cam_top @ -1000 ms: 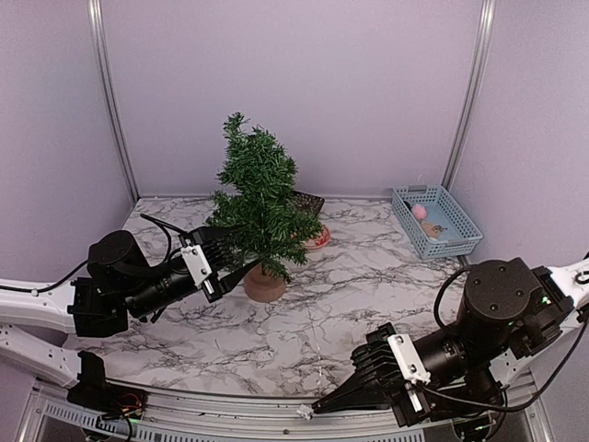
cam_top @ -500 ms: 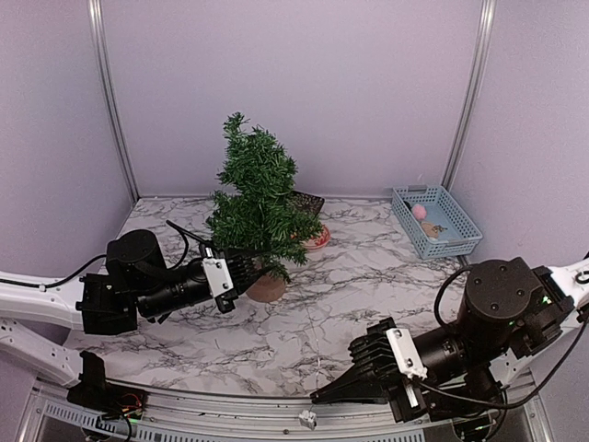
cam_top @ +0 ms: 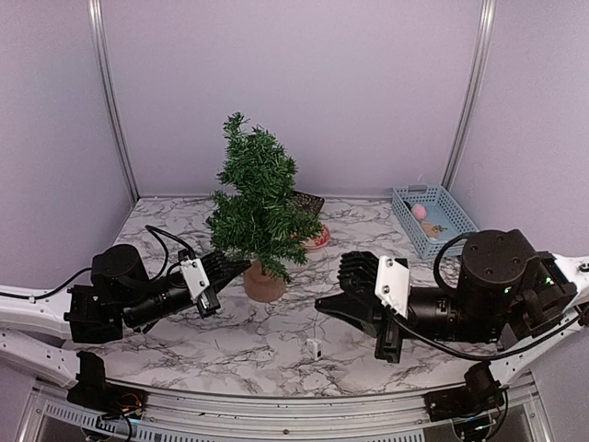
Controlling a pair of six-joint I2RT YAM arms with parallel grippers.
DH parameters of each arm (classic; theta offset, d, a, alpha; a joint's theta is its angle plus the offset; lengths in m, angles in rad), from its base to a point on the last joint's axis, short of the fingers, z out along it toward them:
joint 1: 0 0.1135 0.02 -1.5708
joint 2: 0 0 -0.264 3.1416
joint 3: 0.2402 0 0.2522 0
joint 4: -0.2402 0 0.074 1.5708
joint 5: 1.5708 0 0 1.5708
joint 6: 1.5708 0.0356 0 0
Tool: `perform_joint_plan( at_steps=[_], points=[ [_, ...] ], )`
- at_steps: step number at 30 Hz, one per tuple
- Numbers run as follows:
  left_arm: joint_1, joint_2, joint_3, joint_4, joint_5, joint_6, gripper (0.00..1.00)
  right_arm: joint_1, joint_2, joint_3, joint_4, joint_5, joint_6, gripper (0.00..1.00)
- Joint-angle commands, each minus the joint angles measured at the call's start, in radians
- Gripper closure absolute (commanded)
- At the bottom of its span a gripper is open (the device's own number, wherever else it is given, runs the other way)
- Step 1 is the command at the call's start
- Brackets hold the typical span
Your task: Decorate the small christmas tree
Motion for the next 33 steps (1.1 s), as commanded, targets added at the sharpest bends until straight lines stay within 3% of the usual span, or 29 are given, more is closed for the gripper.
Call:
perform_joint_plan(
  at_steps=[1, 11, 16, 25, 33],
  points=[
    [0.045, -0.076, -0.047, 0.057, -0.053, -0.09, 1.0, -0.065, 0.001, 0.054, 0.043, 0.161, -0.097, 1.0],
    [0.167, -0.1, -0.049, 0.149, -0.038, -0.295, 1.0, -0.247, 0.164, 0.162, 0.349, 0.267, -0.474, 1.0],
    [0.193, -0.07, -0.025, 0.171, -0.076, -0.34, 1.0, -0.361, 0.24, 0.231, 0.498, 0.233, -0.653, 1.0],
    [0.24, -0.044, 0.01, 0.212, -0.136, -0.411, 1.0, -0.528, 0.375, 0.387, 0.539, 0.121, -0.838, 1.0],
    [0.273, 0.007, 0.051, 0.241, -0.16, -0.451, 1.0, -0.64, 0.527, 0.601, 0.48, -0.106, -0.857, 1.0]
  ],
)
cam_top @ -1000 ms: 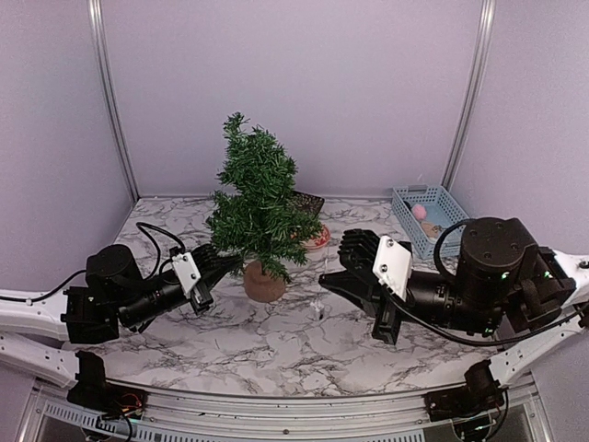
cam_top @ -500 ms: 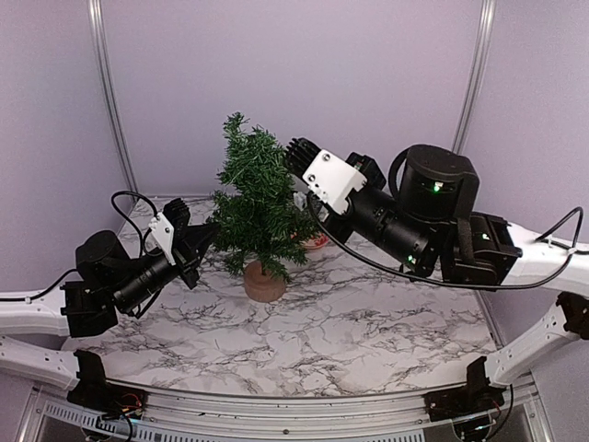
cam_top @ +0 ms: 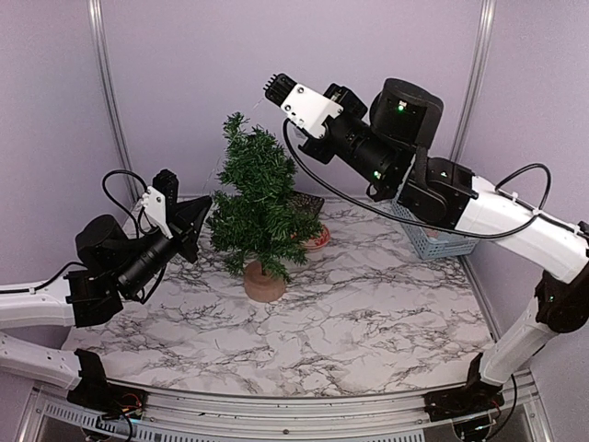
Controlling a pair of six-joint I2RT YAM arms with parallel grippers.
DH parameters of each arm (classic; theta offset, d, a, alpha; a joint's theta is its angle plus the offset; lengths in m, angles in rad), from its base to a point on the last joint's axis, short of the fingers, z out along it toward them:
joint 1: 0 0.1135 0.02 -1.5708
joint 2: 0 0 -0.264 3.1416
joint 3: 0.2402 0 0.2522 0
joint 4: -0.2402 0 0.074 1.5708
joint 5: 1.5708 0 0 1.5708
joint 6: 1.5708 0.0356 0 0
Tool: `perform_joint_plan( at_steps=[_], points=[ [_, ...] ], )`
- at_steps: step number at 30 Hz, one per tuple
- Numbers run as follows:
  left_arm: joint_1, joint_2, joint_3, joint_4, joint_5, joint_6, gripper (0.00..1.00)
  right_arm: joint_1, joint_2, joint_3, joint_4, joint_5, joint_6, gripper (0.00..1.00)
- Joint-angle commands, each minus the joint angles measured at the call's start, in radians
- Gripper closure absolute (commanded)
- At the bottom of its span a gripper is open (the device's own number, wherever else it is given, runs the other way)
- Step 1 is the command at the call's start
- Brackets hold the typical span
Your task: Decorate the small christmas tree
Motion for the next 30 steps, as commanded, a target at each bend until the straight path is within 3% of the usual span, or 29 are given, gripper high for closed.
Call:
perform_joint_plan(
  at_steps=[1, 10, 16, 30],
  points=[
    [0.02, 0.025, 0.05, 0.062, -0.032, -0.041, 1.0, -0.053, 0.082, 0.143, -0.026, -0.151, -0.031, 1.0],
    [0.067, 0.057, 0.093, 0.088, -0.091, -0.107, 1.0, -0.147, 0.268, 0.363, -0.079, -0.265, -0.034, 1.0],
    [0.104, 0.054, 0.129, 0.078, -0.15, -0.135, 1.0, -0.182, 0.343, 0.428, -0.03, -0.254, -0.051, 1.0],
    [0.231, 0.159, 0.266, -0.133, -0.155, -0.249, 1.0, -0.287, 0.464, 0.501, -0.032, -0.324, 0.023, 1.0]
  ],
)
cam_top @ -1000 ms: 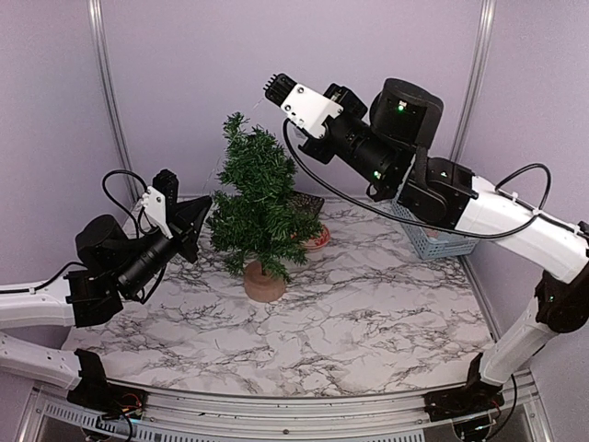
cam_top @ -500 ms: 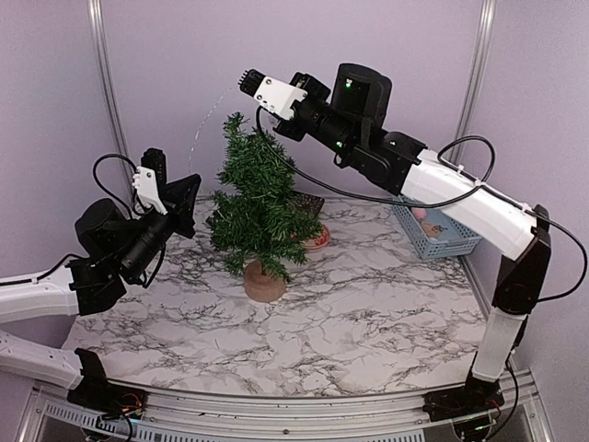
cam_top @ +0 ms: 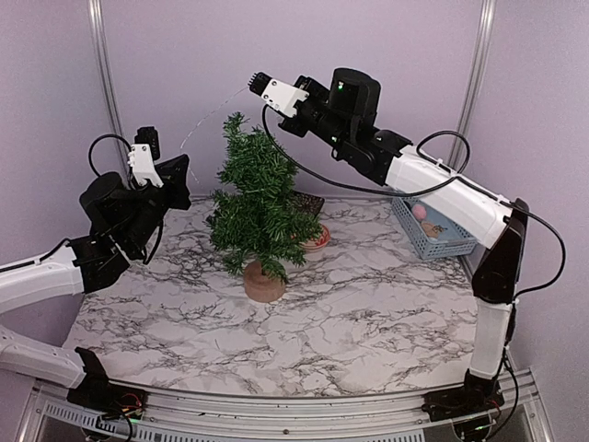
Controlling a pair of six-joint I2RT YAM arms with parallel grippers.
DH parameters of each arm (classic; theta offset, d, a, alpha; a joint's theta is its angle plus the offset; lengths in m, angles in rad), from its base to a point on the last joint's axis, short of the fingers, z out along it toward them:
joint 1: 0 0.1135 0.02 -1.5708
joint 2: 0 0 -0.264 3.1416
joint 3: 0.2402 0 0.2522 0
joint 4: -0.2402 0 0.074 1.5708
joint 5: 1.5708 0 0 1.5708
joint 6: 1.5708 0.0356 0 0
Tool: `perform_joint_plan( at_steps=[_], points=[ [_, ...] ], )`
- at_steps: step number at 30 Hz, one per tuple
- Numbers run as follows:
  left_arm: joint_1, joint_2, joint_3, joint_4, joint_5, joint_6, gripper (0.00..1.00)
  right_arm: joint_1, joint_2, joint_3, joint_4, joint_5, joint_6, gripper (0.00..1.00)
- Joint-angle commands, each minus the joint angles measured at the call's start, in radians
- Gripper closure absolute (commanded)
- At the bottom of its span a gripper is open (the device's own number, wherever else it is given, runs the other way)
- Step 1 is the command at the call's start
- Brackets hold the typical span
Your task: Decorate the small christmas tree
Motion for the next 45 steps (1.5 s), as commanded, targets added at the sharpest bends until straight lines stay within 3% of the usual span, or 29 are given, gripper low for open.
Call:
perform_joint_plan(
  at_steps=[1, 6, 13, 18, 24, 32, 45],
  points=[
    [0.039, 0.037, 0.069, -0.097, -0.01, -0.062, 1.0, -0.03, 0.038, 0.049, 0.008, -0.041, 0.052, 1.0],
    [0.066, 0.057, 0.09, -0.122, 0.0, -0.08, 1.0, -0.051, 0.063, 0.045, 0.006, -0.051, 0.072, 1.0],
    [0.067, 0.006, 0.095, -0.11, 0.209, -0.05, 1.0, -0.056, 0.05, 0.012, 0.017, -0.061, 0.082, 1.0],
    [0.065, -0.077, 0.07, -0.108, 0.272, -0.042, 1.0, -0.055, 0.027, -0.011, 0.027, -0.068, 0.091, 1.0],
    [0.067, -0.113, 0.092, -0.11, 0.193, -0.043, 1.0, -0.055, 0.023, -0.016, 0.039, -0.078, 0.1, 1.0],
    [0.081, 0.006, 0.179, -0.183, 0.077, -0.024, 1.0, -0.067, 0.024, -0.033, 0.039, -0.076, 0.117, 1.0],
    [0.196, 0.147, 0.193, -0.305, 0.078, -0.13, 1.0, -0.114, -0.02, -0.162, 0.039, -0.071, 0.174, 1.0]
  ],
)
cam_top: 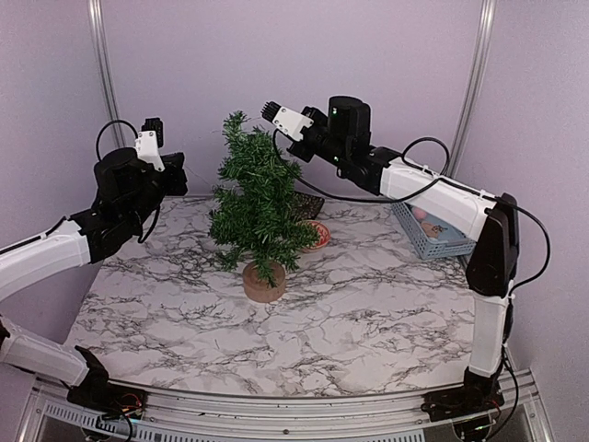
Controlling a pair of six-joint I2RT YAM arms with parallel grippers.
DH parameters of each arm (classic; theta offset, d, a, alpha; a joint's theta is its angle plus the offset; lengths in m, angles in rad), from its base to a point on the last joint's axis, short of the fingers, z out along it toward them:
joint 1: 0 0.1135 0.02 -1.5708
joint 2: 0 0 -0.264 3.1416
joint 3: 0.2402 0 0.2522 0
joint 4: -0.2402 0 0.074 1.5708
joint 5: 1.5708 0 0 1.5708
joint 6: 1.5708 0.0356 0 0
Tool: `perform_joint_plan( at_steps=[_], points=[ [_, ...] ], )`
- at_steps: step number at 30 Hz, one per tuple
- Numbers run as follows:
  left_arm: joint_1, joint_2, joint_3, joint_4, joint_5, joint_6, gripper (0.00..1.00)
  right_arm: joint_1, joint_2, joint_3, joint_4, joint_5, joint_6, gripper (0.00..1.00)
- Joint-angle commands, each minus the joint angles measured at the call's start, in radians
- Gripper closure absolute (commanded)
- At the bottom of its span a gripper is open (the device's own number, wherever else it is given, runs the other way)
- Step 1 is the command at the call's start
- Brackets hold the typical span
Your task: Decorate the small christmas tree
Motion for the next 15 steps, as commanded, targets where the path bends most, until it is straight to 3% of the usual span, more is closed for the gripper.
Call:
perform_joint_plan(
  at_steps=[1, 8, 15],
  points=[
    [0.027, 0.045, 0.036, -0.053, 0.019, -0.036, 1.0, -0.021, -0.064, -0.036, 0.018, 0.008, 0.039, 1.0],
    [0.039, 0.12, 0.069, -0.098, 0.102, -0.059, 1.0, -0.045, -0.101, -0.118, -0.018, 0.023, 0.096, 1.0],
    [0.039, 0.144, 0.074, -0.099, 0.189, -0.072, 1.0, -0.048, -0.136, -0.163, -0.168, 0.0, 0.183, 1.0]
  ],
)
